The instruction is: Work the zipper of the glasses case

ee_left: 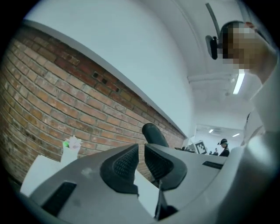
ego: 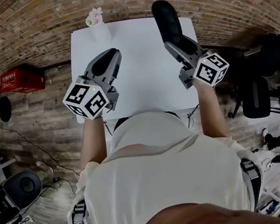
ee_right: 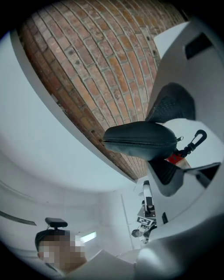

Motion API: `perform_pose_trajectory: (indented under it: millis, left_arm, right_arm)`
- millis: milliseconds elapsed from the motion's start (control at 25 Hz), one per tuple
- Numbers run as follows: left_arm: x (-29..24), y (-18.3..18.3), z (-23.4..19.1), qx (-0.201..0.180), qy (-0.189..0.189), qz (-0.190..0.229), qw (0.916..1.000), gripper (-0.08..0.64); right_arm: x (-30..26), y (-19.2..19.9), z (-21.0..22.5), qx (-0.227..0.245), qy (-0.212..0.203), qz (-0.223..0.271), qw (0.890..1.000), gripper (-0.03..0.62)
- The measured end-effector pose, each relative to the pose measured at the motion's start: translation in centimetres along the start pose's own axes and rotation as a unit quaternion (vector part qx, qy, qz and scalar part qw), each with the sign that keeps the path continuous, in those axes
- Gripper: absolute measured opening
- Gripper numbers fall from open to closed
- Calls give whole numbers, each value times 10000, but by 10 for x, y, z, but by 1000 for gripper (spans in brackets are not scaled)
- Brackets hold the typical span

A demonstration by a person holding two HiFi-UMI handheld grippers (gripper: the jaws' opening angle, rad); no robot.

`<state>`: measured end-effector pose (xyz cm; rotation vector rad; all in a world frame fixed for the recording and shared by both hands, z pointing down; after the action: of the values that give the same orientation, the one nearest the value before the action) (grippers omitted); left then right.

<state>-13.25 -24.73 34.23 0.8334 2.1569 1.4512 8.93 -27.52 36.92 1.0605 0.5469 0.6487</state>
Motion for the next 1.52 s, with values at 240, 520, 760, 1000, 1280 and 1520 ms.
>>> perform_pose_trajectory:
  millis: [240,520,760,1000,1280,1520]
  left_arm:
    - [-7,-3,13,534,872,0,9948,154]
    - [-13,-11,23,1166,1728,180,9779,259]
    - [-18,-15,35,1451,2273,102,9629,285]
    - [-21,-3,54,1431,2648,-118,9536,300]
    - [-23,8,67,1430,2795,-251,9491,301]
    - [-23,16,77,1297,2847,-321,9493,299]
  right_arm:
    - [-12,6,-33,-286,-1089,-104,9936,308]
    - [-18,17,-76,-643,-2353,-358,9691,310]
    - [-16,26,-101,-962,-3205,-534,9408,308]
    - [-14,39,-109,-1326,-3753,-724,9145,310]
    - [-7,51,-126,-1121,-4148,-1119,8960,308]
    - [-7,62,-135,-907,-4230,-1377,8910,310]
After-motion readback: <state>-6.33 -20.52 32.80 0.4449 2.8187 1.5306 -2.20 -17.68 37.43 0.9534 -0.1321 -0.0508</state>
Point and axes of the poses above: the fingertips, and each gripper's own axes: x backward along the fingers, z to its right, y out of its underside, the point moved 3 cm from there along x, backward along the fingers
